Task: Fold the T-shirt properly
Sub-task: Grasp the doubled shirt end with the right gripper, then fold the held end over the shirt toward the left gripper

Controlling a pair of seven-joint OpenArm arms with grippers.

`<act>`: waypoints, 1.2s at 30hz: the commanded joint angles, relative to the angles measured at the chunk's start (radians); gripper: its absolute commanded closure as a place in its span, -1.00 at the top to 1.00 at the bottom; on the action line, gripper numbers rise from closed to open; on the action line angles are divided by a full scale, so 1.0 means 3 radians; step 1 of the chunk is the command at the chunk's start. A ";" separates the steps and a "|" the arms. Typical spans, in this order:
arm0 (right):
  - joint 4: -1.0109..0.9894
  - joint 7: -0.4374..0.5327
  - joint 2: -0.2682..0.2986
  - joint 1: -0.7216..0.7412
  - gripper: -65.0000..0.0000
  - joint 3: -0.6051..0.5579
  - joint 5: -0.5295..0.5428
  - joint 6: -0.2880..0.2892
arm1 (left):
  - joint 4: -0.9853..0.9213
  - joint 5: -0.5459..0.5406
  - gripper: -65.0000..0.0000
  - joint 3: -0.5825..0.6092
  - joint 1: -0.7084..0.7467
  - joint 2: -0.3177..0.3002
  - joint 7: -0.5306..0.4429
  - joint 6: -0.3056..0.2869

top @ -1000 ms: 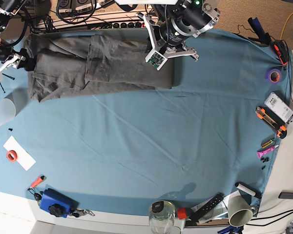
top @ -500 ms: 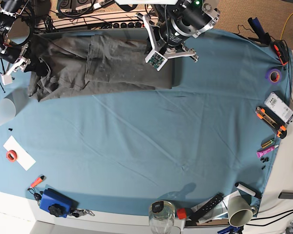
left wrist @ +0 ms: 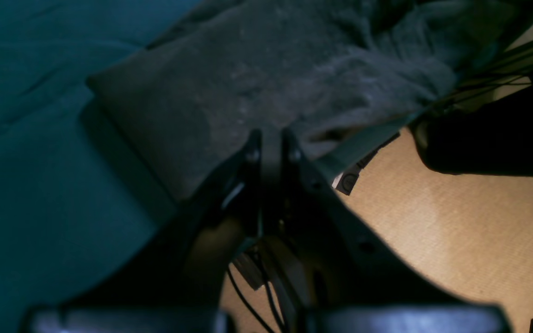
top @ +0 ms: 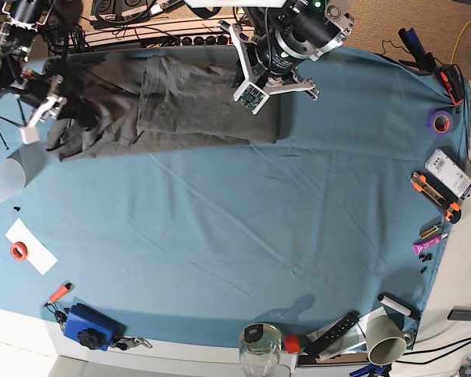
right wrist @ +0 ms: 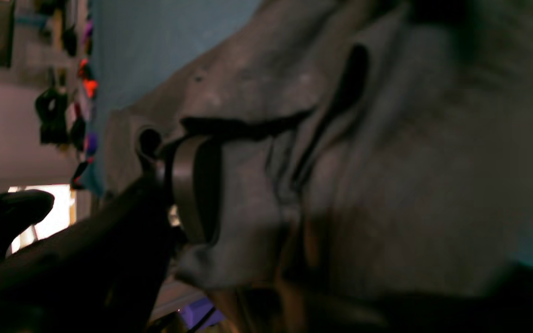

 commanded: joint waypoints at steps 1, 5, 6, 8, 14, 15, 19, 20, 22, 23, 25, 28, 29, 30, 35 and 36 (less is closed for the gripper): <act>0.0008 -0.0145 0.0037 -0.0014 0.05 -0.0075 -0.0191 -0.0023 | 0.0060 -0.0034 -1.00 0.0010 0.0003 0.0020 -0.0072 -0.0010; 0.0008 -0.0145 0.0036 0.0076 -0.04 -0.0215 -0.0389 -0.0023 | 0.0060 -0.0034 -1.00 0.0010 0.0001 0.0020 -0.0074 -0.0010; 0.0008 -0.0145 0.0036 0.0098 -0.14 -0.0230 -0.0464 -0.0023 | 0.0060 -0.0034 -1.00 0.0010 0.0001 0.0020 -0.0074 -0.0010; 0.0008 -0.0145 0.0036 0.0140 -0.43 -0.0233 -0.0579 -0.0023 | 0.0060 -0.0034 -1.00 0.0010 0.0001 0.0020 -0.0075 -0.0010; 0.0008 -0.0145 0.0037 0.0197 -1.00 -0.0231 -0.1033 -0.0023 | 0.0060 -0.0034 -1.00 0.0010 0.0001 0.0022 -0.0137 -0.0010; 0.0009 -0.0145 0.0037 0.0215 -1.00 -0.0229 -0.1128 -0.0023 | 0.0060 -0.0034 -1.00 0.0010 0.0001 0.0022 -0.0136 -0.0010; 0.0014 -0.0145 0.0052 0.0366 -1.00 -0.0223 -0.1409 -0.0023 | 0.0060 -0.0033 -1.00 0.0010 0.0003 0.0022 -0.0134 -0.0009; 0.0014 -0.0145 0.0064 0.0418 -1.00 -0.0223 -0.1464 -0.0023 | 0.0060 -0.0033 -1.00 0.0010 0.0003 0.0022 -0.0135 -0.0009; 0.0014 -0.0053 0.0097 0.0543 -1.00 -0.0223 -0.1598 -0.0023 | 0.0060 -0.0033 -1.00 0.0010 0.0003 0.0020 -0.0130 -0.0009; 0.0014 0.0005 0.0121 0.0618 -1.00 -0.0223 -0.1678 -0.0023 | 0.0060 -0.0033 -1.00 0.0010 0.0003 0.0020 -0.0123 -0.0009; 0.0014 0.0089 0.0177 0.0771 -1.00 -0.0223 -0.1862 -0.0023 | 0.0060 -0.0033 -1.00 0.0010 0.0003 0.0020 -0.0122 -0.0009; 0.0014 0.0123 0.0275 0.0985 -1.00 -0.0223 -0.2071 -0.0078 | 0.0060 -0.0033 -1.00 0.0010 0.0004 0.0020 -0.0120 -0.0009; 0.0014 0.0127 0.0306 0.1053 -1.00 -0.0223 -0.2087 -0.0086 | 0.0060 -0.0033 -1.00 0.0010 0.0004 0.0020 -0.0114 -0.0009; 0.0014 0.0126 0.0345 0.1100 -1.00 -0.0223 -0.2085 -0.0089 | 0.0060 -0.0033 -1.00 0.0010 0.0003 0.0022 -0.0097 -0.0009; 0.0018 0.0064 0.0449 0.1230 -1.00 -0.0223 -0.2079 -0.0149 | 0.0060 -0.0031 -1.00 0.0009 0.0004 0.0020 -0.0043 -0.0008; 0.0022 0.0058 0.0450 0.1226 -1.00 -0.0223 -0.2078 -0.0149 | 0.0060 -0.0017 -1.00 0.0009 0.0004 0.0020 -0.0029 -0.0008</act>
